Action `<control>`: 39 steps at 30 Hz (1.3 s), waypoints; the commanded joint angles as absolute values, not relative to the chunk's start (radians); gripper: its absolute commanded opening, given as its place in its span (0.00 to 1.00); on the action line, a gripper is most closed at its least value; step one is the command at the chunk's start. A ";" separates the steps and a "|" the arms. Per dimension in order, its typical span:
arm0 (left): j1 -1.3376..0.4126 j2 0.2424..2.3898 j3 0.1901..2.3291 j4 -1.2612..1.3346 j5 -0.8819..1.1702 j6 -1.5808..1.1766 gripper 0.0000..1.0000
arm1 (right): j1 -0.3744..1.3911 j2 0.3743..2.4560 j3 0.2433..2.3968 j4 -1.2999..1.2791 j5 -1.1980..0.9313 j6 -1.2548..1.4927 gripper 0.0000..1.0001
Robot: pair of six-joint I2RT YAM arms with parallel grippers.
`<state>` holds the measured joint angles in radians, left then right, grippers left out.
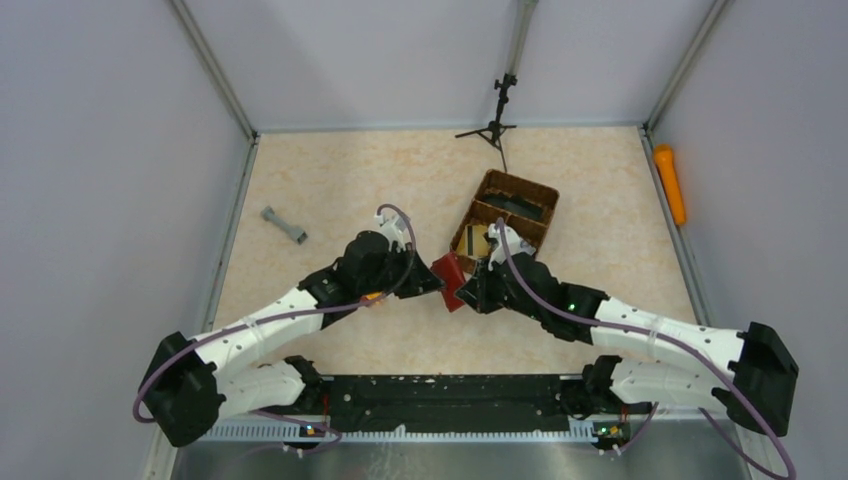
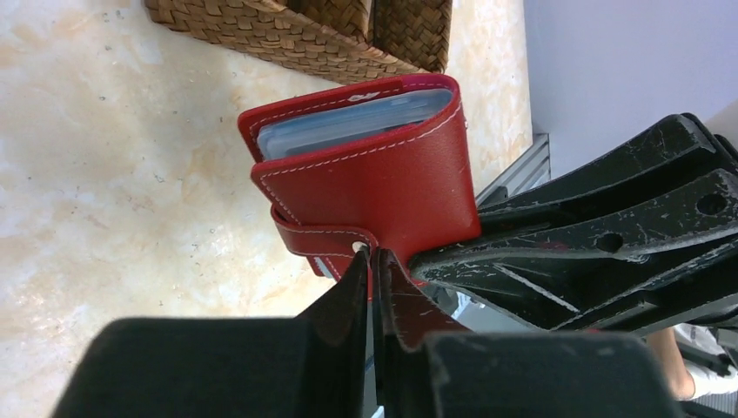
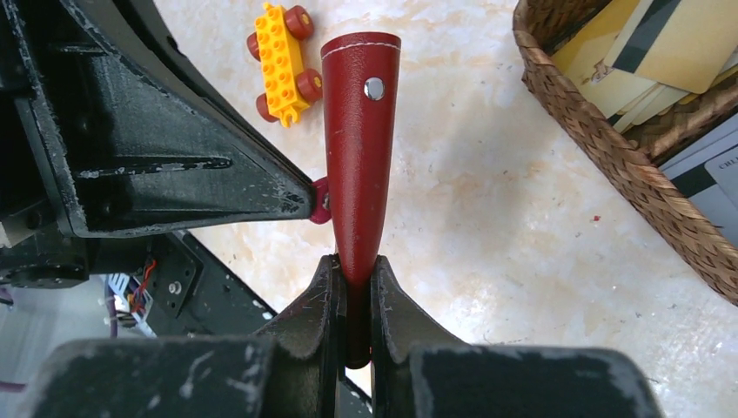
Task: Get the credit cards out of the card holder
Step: Open the card holder.
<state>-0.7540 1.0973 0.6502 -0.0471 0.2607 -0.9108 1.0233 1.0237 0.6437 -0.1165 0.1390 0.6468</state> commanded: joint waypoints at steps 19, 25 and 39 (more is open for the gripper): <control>-0.740 0.894 0.645 -0.263 0.129 -0.803 0.41 | 1.040 0.720 0.543 -0.092 0.322 0.722 0.00; -0.739 0.787 0.496 0.086 0.265 -0.855 0.99 | 1.039 0.716 0.538 -0.053 0.275 0.730 0.00; -0.739 0.901 0.571 0.057 0.284 -0.841 0.69 | 1.039 0.756 0.526 0.125 0.051 0.745 0.00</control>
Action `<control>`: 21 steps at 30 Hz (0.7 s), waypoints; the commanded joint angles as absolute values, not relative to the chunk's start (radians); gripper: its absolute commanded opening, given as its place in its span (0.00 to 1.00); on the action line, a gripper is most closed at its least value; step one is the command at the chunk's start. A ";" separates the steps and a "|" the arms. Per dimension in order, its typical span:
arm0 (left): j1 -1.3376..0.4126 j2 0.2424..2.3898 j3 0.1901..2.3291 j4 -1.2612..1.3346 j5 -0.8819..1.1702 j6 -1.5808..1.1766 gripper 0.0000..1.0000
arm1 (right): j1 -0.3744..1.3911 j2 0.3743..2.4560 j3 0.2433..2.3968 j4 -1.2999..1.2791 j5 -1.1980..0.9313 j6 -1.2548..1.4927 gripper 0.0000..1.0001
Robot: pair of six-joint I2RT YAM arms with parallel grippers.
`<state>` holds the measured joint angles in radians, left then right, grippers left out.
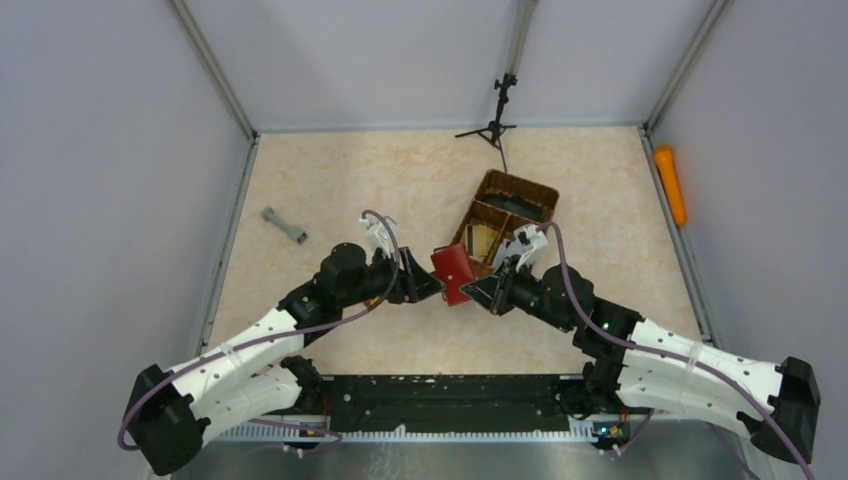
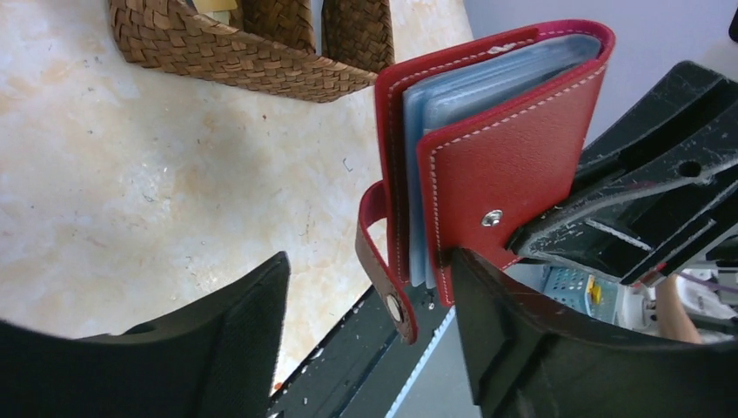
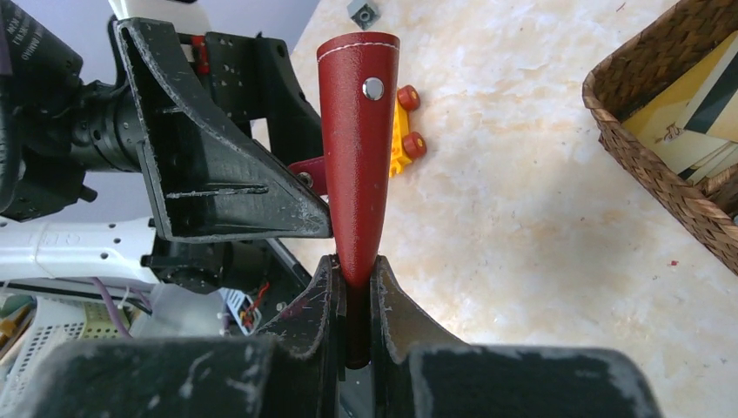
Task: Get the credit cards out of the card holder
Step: Open the card holder.
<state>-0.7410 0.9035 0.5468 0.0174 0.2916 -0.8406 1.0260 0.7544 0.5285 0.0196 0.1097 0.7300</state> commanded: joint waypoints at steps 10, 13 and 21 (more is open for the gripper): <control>-0.739 0.763 0.543 -0.036 0.159 -0.832 0.00 | 1.038 0.757 0.501 0.118 0.062 0.748 0.00; -0.739 0.748 0.551 -0.067 0.151 -0.826 0.00 | 1.039 0.764 0.500 0.096 0.093 0.752 0.14; -0.739 0.781 0.589 -0.125 0.211 -0.816 0.00 | 1.038 0.835 0.522 -0.088 0.271 0.782 0.86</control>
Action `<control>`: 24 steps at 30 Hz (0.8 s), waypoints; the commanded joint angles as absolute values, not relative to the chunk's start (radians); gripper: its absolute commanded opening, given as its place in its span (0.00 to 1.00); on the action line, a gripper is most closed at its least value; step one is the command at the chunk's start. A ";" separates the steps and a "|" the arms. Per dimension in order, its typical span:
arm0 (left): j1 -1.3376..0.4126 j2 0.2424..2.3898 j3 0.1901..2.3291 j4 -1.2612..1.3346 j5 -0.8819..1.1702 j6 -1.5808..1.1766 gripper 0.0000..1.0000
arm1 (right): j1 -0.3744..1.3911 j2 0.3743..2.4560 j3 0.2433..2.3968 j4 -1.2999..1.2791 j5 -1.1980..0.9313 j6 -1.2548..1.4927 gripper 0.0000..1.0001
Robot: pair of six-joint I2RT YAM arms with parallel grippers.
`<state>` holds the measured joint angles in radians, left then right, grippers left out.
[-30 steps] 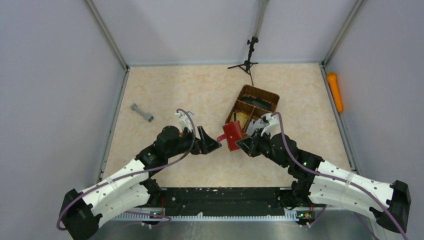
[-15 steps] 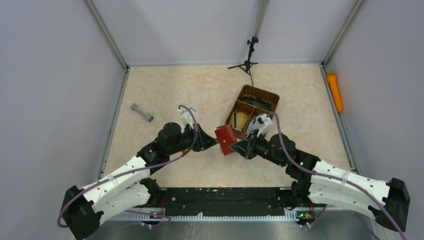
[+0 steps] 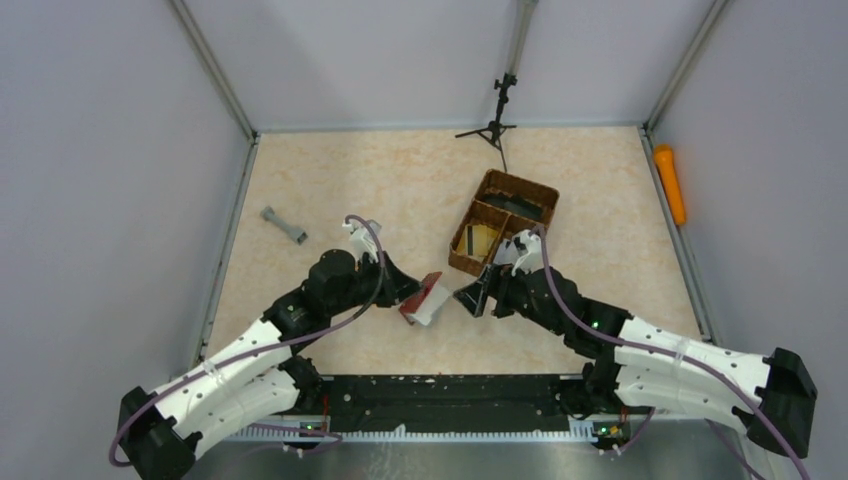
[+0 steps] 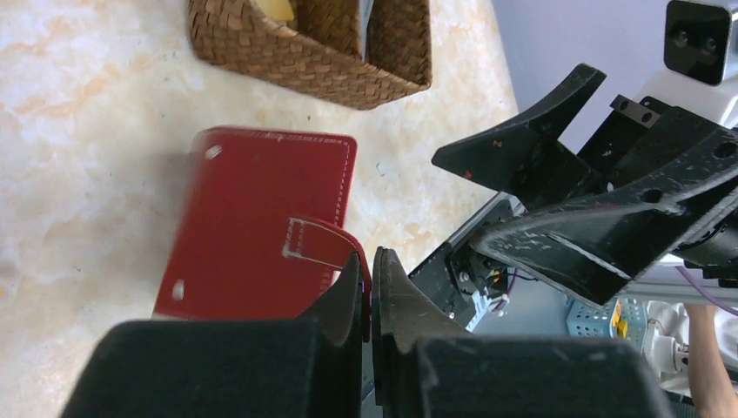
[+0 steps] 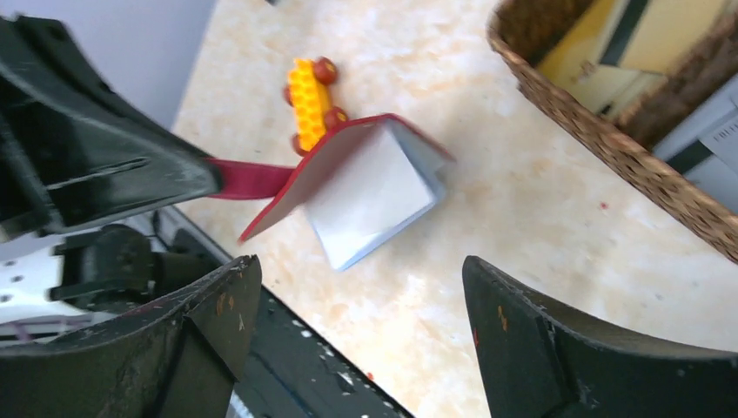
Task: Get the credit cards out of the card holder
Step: Open the card holder.
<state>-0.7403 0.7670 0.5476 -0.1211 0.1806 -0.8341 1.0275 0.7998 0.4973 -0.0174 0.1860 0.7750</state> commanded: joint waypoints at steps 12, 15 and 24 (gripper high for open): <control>-0.739 0.857 0.590 -0.081 0.292 -0.812 0.00 | 1.038 0.955 0.536 -0.054 0.191 0.763 0.91; -0.739 0.843 0.608 -0.084 0.300 -0.814 0.00 | 1.037 0.944 0.516 -0.034 0.202 0.767 0.90; -0.739 0.767 0.725 -0.146 0.292 -0.867 0.00 | 1.037 0.696 0.325 0.145 0.239 0.857 0.99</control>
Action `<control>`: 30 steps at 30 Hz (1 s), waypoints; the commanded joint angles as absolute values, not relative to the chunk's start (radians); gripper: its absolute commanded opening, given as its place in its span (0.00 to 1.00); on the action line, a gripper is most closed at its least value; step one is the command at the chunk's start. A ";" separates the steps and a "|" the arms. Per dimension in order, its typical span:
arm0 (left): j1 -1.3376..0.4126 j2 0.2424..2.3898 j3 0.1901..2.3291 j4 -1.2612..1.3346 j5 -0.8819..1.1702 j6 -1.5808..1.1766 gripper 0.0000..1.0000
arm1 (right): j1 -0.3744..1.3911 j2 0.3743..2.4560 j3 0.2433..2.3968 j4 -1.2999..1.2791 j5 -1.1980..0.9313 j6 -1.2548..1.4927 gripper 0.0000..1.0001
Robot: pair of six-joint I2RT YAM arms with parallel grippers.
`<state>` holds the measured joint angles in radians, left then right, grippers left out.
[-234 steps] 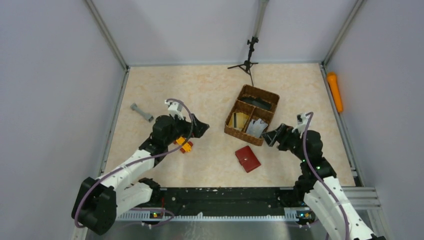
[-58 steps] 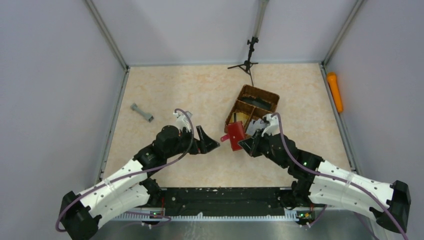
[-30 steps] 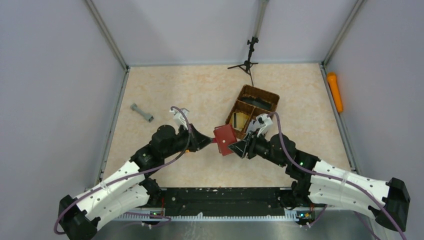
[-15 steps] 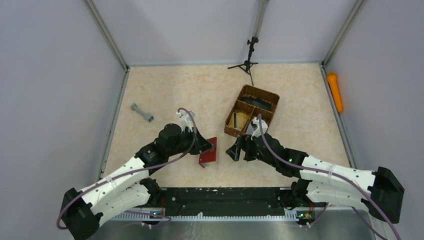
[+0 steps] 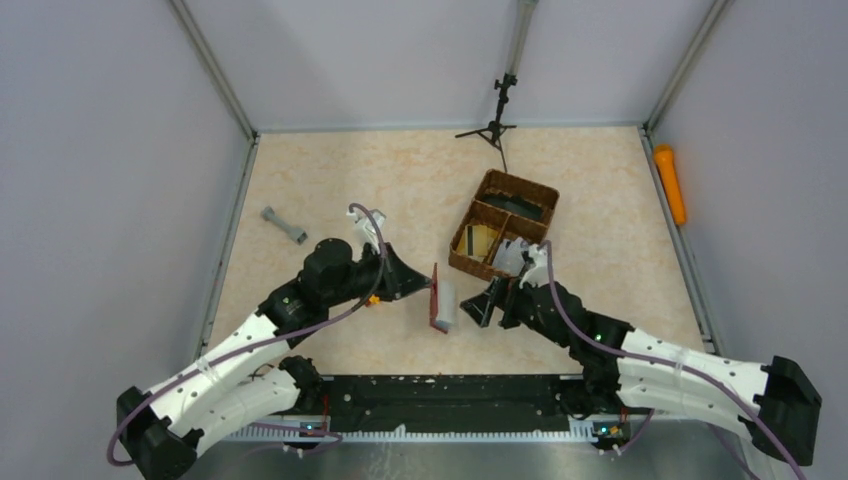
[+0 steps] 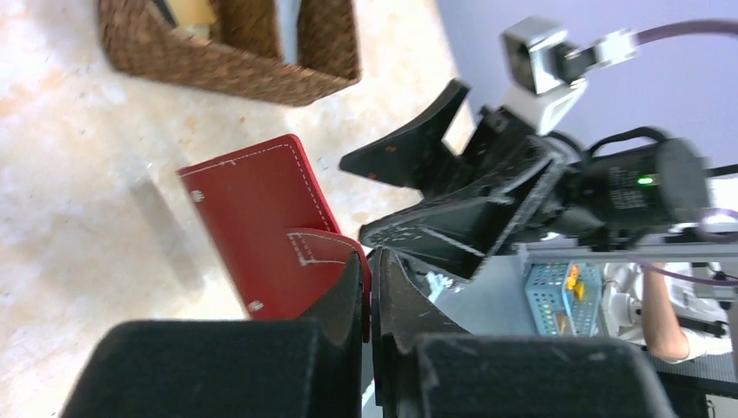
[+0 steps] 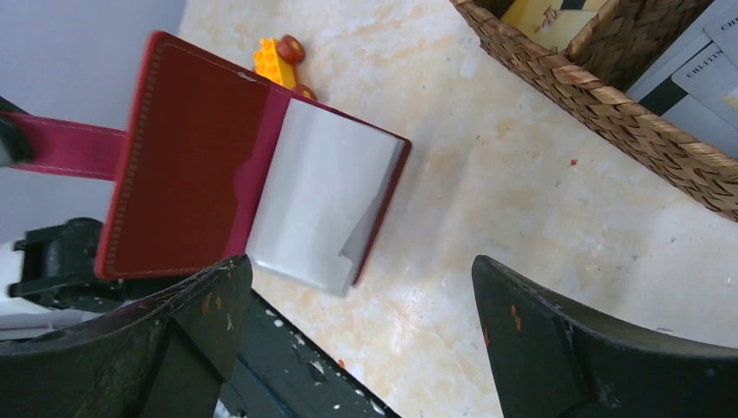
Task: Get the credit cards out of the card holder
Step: Open the card holder, then remove the credit card from the card holder.
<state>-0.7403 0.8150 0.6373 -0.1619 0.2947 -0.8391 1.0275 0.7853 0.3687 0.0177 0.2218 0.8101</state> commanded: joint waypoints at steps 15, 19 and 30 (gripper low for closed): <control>-0.739 0.782 0.810 0.086 0.314 -1.020 0.00 | 1.037 0.637 0.172 0.520 0.210 1.225 0.99; -0.740 0.799 0.827 0.108 0.297 -1.019 0.00 | 1.037 0.658 0.195 0.434 0.259 1.369 0.99; -0.739 0.895 0.812 0.285 0.324 -1.081 0.00 | 1.038 0.801 0.189 0.561 0.186 1.798 0.99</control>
<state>-0.7403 0.8639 0.7837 0.1234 0.3012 -1.0420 1.0275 0.7494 0.1680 0.4652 0.2234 1.6310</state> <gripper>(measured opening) 0.026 0.985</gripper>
